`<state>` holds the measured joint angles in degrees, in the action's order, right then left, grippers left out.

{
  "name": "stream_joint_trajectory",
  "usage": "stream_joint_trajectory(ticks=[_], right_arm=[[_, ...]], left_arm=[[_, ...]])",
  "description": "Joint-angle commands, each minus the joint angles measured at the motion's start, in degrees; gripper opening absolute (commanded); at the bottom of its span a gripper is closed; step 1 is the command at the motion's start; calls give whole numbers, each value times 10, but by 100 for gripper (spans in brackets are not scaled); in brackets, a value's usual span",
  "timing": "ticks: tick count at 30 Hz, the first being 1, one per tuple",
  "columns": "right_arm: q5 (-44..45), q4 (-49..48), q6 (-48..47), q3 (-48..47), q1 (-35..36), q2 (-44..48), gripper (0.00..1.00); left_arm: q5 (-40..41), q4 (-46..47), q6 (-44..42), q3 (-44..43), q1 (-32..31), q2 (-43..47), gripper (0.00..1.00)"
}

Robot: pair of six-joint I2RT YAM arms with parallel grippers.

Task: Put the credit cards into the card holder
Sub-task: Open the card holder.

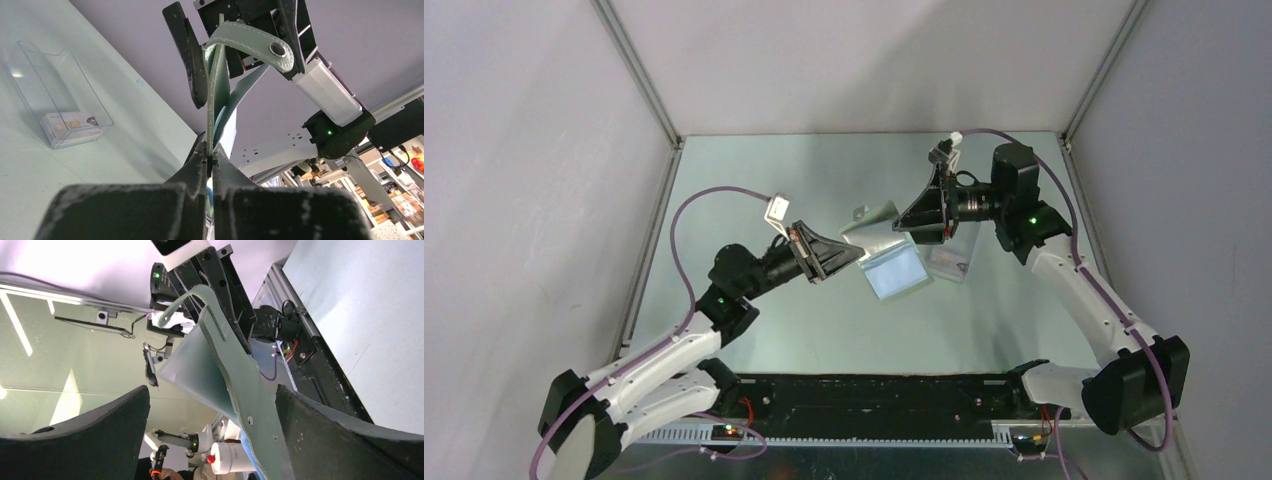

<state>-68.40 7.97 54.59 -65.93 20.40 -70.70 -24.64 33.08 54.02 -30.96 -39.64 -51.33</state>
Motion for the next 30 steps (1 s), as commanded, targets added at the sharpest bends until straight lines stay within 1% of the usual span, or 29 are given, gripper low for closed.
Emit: stream_joint_trajectory(ticks=[1, 4, 9, 10, 11, 12, 13, 14, 15, 16, 17, 18, 19, 20, 22, 24, 28, 30], right_arm=[[-5, 34, -61, -20, 22, 10, 99], [14, 61, -92, -20, 54, 6, 99], [17, 58, -97, -29, 88, -12, 84], [20, 85, -118, -35, 92, -16, 82], [32, 124, -132, -51, 97, -22, 72], [38, 144, -157, -59, 99, -26, 63], [45, 175, -167, -71, 102, -35, 40], [48, 187, -180, -76, 102, -38, 28], [59, 205, -187, -85, 102, -44, 7], [64, 209, -187, -88, 101, -45, 3], [75, 209, -181, -91, 98, -43, 0], [80, 205, -176, -92, 96, -40, 0], [91, 194, -164, -92, 90, -32, 0], [97, 185, -157, -92, 88, -26, 0], [116, 159, -134, -92, 84, -10, 0], [141, 136, -115, -92, 81, 8, 0], [182, 81, -72, -71, 81, 42, 0], [194, 23, -42, -52, 82, 54, 0]], left_arm=[[-19, 32, 12, -10, -2, 11, 0], [-32, 31, 13, -16, -2, 10, 0], [-62, 25, 13, -31, -2, 0, 0], [-66, 25, 16, -34, -2, -1, 0], [-68, 24, 16, -35, -2, -3, 0], [-72, 24, 17, -36, -2, -3, 0], [-72, 23, 17, -37, -3, -3, 0], [-71, 23, 15, -37, -2, -3, 0], [-70, 21, 13, -37, -2, -2, 1], [-70, 21, 9, -37, -2, -2, 19], [-69, 18, 7, -36, -2, 0, 33], [-68, 17, 6, -33, -2, 1, 59], [-63, 16, 6, -30, -2, 7, 68], [-60, 15, 7, -22, -2, 19, 81], [-41, 15, 7, -6, -4, 33, 90], [-23, 15, 5, 4, -7, 47, 93], [-21, 15, 4, 4, -16, 47, 94], [-30, 15, 9, -2, -25, 31, 92]])
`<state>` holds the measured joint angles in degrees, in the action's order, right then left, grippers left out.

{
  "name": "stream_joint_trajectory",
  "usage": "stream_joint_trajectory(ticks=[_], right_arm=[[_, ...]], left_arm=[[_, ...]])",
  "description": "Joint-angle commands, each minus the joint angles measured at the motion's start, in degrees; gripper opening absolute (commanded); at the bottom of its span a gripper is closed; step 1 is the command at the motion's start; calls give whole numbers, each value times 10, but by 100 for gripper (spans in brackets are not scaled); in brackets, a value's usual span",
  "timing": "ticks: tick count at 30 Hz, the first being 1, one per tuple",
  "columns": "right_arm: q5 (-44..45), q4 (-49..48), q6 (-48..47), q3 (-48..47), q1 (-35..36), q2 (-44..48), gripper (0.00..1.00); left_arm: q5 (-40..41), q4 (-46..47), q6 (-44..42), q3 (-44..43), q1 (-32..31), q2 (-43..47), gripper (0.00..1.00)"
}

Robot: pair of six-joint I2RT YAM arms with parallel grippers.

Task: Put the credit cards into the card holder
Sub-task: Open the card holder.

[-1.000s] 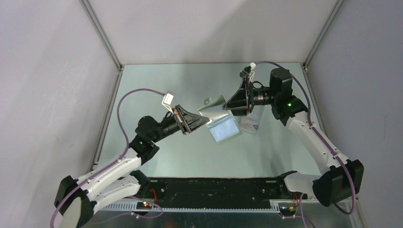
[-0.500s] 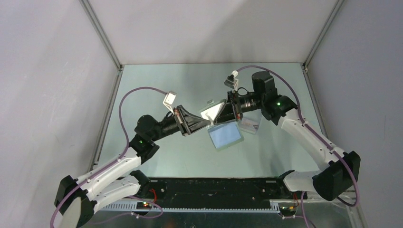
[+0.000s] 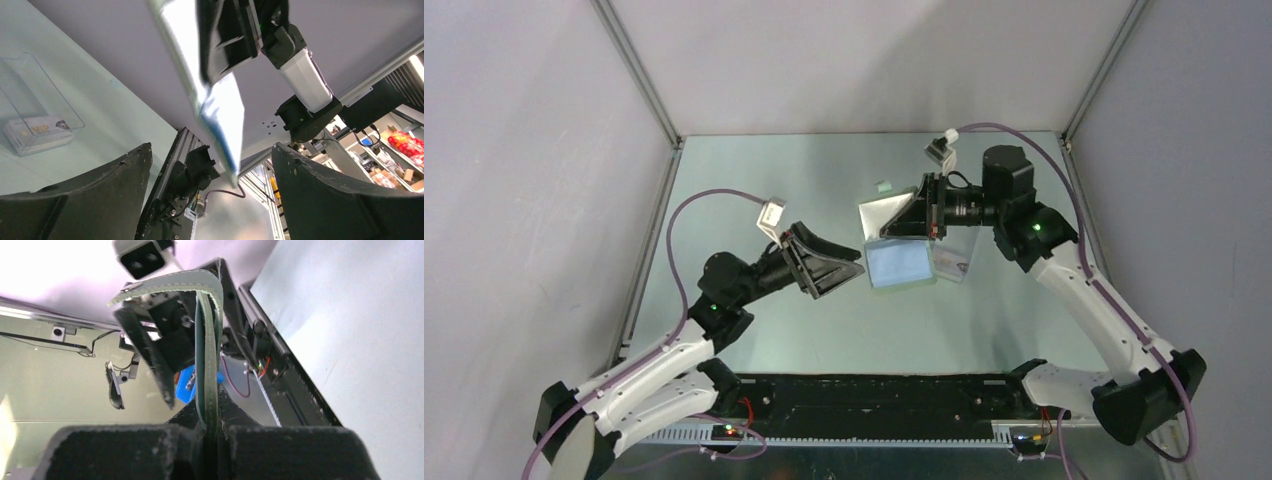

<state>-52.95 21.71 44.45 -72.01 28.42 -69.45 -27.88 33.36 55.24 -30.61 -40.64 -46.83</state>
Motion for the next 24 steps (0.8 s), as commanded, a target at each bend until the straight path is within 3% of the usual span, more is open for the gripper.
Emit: stream_joint_trajectory(ticks=[1, 8, 15, 17, 19, 20, 21, 22, 24], right_arm=[[41, -124, 74, 13, 2, 44, 0], [52, -131, 78, 22, 24, 46, 0], [54, -113, 73, 22, 30, 48, 0], [49, -114, 77, 23, 31, 48, 0], [45, -112, 81, 27, 31, 48, 0], [46, -108, 83, 28, 29, 47, 0], [44, -101, 88, 29, 28, 47, 0], [42, -99, 94, 30, 24, 47, 0], [29, -100, 112, 37, 17, 47, 0]], left_arm=[[-1, 13, 0, -9, -21, -20, 92], [-1, 29, -8, -48, -51, -76, 86], [-4, 61, -14, -67, -55, -90, 64], [-14, 69, -16, -71, -57, -96, 55], [-27, 74, -15, -75, -59, -103, 36], [-32, 74, -14, -75, -59, -106, 18], [-41, 75, -15, -73, -59, -107, 9], [-45, 75, -18, -68, -59, -105, 2], [-49, 75, -28, -54, -59, -96, 0]])
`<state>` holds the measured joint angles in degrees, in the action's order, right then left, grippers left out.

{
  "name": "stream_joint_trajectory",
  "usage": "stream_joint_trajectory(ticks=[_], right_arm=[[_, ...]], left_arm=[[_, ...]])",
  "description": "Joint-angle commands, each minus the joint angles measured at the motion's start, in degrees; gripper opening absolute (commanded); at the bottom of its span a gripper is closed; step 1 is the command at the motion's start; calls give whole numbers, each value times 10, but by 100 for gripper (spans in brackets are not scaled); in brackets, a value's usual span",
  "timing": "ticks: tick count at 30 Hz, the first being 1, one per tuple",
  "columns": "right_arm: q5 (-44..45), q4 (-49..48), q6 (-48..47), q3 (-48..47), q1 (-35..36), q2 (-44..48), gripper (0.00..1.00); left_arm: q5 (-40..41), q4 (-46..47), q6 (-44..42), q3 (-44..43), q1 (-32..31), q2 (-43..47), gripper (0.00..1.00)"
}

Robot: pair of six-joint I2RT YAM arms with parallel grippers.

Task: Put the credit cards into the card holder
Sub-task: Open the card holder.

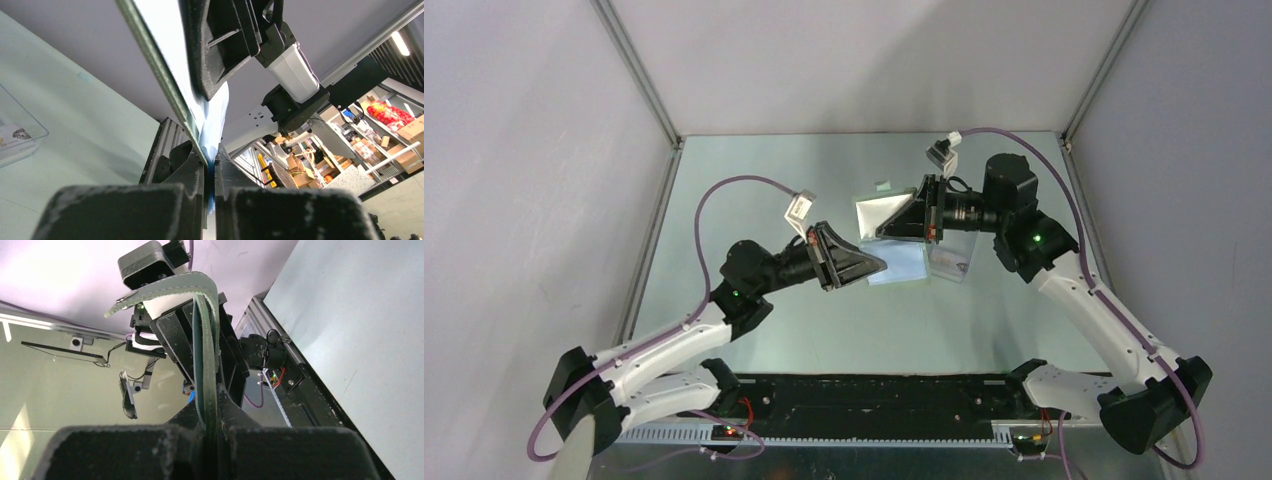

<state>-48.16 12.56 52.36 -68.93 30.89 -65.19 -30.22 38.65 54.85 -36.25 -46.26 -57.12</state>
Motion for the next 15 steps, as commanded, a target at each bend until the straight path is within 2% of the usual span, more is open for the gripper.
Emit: stream_joint_trajectory(ticks=[1, 5, 7, 12, 15], right_arm=[[-28, -7, 44, 7, -9, 4, 0], [-51, 10, 60, 7, -10, 10, 0], [-58, 29, 59, 7, -5, 16, 0], [-68, 44, 58, 24, 15, 40, 0], [-78, 50, 55, 38, 20, 54, 0]], left_arm=[[-22, 22, -38, 9, -3, 13, 0], [11, -11, -94, 50, -3, 60, 0], [36, -56, -131, 57, -2, 91, 0], [68, -183, -208, 35, -3, 110, 0], [61, -218, -239, 19, -3, 106, 0]])
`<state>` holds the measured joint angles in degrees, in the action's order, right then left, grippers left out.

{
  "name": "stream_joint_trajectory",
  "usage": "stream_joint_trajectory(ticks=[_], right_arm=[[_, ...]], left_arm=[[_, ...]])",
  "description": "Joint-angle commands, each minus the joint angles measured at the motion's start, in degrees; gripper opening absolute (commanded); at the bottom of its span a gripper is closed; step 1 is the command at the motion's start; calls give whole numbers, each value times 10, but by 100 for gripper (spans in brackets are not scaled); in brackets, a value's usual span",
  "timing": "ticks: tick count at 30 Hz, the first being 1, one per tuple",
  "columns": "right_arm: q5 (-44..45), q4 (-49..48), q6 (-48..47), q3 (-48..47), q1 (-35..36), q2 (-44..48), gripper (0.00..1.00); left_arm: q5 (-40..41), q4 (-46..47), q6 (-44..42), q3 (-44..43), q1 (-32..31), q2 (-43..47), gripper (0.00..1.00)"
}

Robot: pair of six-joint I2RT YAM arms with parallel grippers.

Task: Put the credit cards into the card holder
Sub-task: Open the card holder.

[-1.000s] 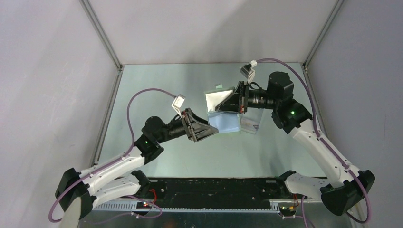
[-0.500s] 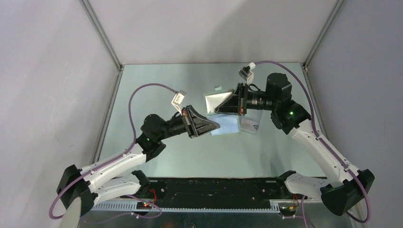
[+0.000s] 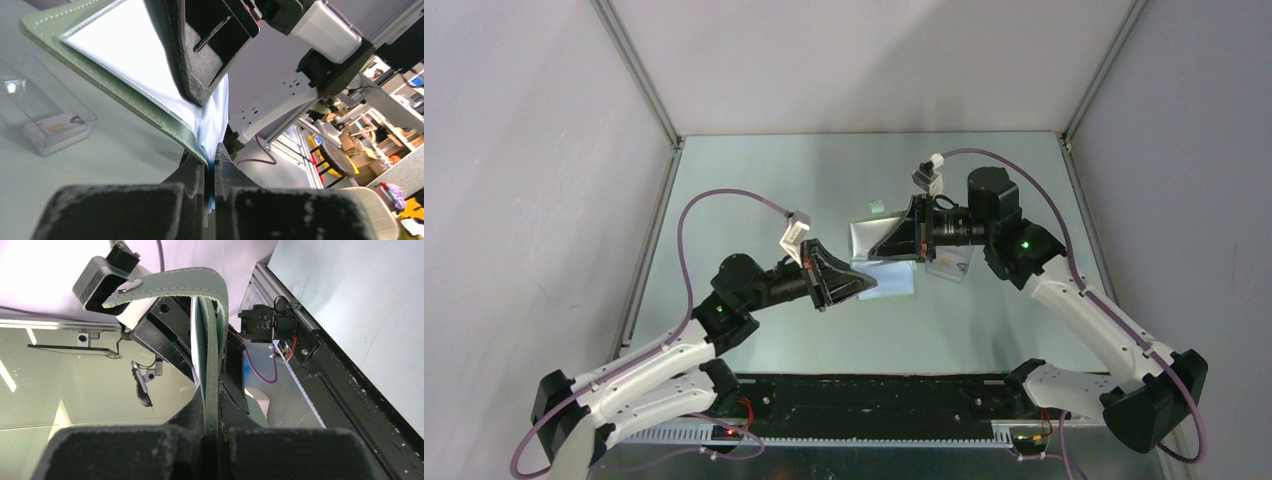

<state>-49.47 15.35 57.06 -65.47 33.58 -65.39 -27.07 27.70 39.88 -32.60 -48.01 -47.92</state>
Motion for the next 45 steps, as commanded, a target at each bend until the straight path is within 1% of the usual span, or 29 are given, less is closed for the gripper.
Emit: stream_joint_trajectory(ticks=[1, 2, 4, 6, 8, 11, 15, 17, 18, 19, 24, 28, 33, 36, 39, 43, 45], right_arm=[[-68, 33, 1, 5, -7, 58, 2], [-70, 40, -3, 6, -7, 61, 5], [-75, 58, -16, 7, -6, 62, 17], [-83, 68, -26, 7, -7, 62, 22], [-94, 73, -28, 6, -6, 59, 23], [-105, 70, -30, 7, -6, 55, 22], [-104, 89, -49, 7, -1, 46, 20], [-104, 101, -62, 7, 2, 40, 12], [-104, 107, -67, 7, 2, 38, 3], [-104, 109, -67, 6, 4, 37, 0], [-125, 93, -60, 6, 9, 40, 0], [-140, 94, -66, 6, 26, 37, 0], [-140, 123, -89, 7, 57, 23, 0], [-139, 115, -86, 16, 66, 19, 0], [-127, 115, -89, 23, 63, 17, 0], [-110, 134, -101, 24, 36, 7, 0], [-106, 139, -105, 23, 22, 0, 3]], left_arm=[[26, -119, -97, -19, 14, 13, 0], [23, -123, -100, -23, 15, 10, 0], [13, -135, -105, -27, 14, 7, 0], [6, -139, -107, -29, 15, 6, 0], [-1, -140, -107, -31, 15, 6, 0], [-7, -141, -105, -34, 15, 8, 0], [-14, -141, -100, -40, 15, 10, 0], [-17, -141, -99, -43, 14, 11, 0], [-18, -141, -100, -44, 14, 12, 0], [-17, -142, -100, -44, 14, 13, 0], [4, -150, -111, -39, 15, 22, 0], [51, -170, -124, -38, 15, 27, 0], [94, -198, -142, -46, 14, 35, 0], [126, -220, -155, -53, 14, 47, 0], [137, -238, -166, -55, 15, 57, 0], [136, -251, -167, -51, 14, 74, 0], [128, -255, -162, -46, 15, 83, 0]])
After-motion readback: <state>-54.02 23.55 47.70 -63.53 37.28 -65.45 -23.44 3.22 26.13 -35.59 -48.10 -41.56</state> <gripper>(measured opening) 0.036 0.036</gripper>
